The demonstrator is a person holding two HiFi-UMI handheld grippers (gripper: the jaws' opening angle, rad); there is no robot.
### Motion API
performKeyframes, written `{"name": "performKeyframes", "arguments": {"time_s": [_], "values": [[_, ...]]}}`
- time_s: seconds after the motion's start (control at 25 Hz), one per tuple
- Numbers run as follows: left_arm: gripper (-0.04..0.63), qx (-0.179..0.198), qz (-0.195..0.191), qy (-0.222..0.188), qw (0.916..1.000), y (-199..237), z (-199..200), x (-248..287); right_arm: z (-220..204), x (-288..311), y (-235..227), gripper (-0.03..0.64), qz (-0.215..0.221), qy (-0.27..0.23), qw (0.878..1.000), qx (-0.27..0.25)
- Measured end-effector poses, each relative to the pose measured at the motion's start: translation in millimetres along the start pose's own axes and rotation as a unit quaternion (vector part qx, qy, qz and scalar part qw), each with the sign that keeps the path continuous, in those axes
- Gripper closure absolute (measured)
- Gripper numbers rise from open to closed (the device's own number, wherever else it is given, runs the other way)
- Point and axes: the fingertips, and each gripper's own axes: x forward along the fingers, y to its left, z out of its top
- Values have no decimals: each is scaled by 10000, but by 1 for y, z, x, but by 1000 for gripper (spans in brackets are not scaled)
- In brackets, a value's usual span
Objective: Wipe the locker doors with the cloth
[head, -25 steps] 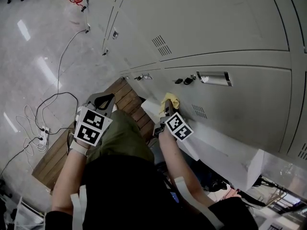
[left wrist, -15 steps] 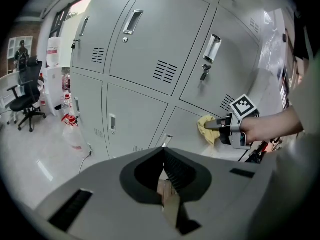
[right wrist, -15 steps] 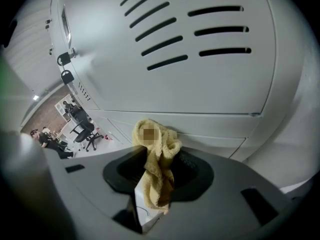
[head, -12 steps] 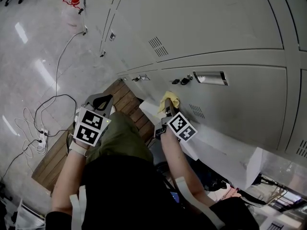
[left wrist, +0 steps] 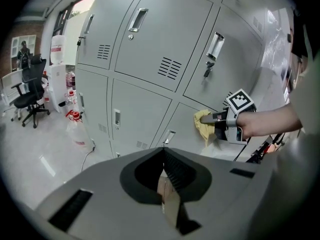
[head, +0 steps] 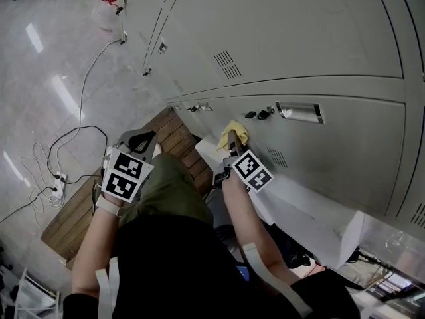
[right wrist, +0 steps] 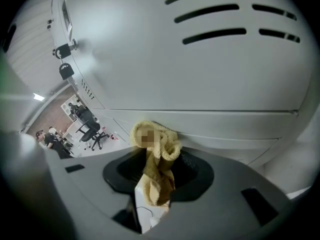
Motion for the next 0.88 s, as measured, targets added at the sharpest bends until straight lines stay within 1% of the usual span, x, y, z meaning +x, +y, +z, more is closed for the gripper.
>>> {"name": "performKeyframes", "arguments": {"time_s": [0.28, 0.56, 0.88], "values": [[586, -122, 129, 62, 9998, 7, -10, -2, -8, 21, 2, 474, 20, 96, 9998, -192], [586, -291, 229, 160, 9992, 13, -25, 0, -26, 45, -6, 474, -117, 278, 9989, -353], [586, -465, 337, 254, 9980, 24, -37, 4, -48, 71, -20, 472, -293, 475, 9963, -658]]}}
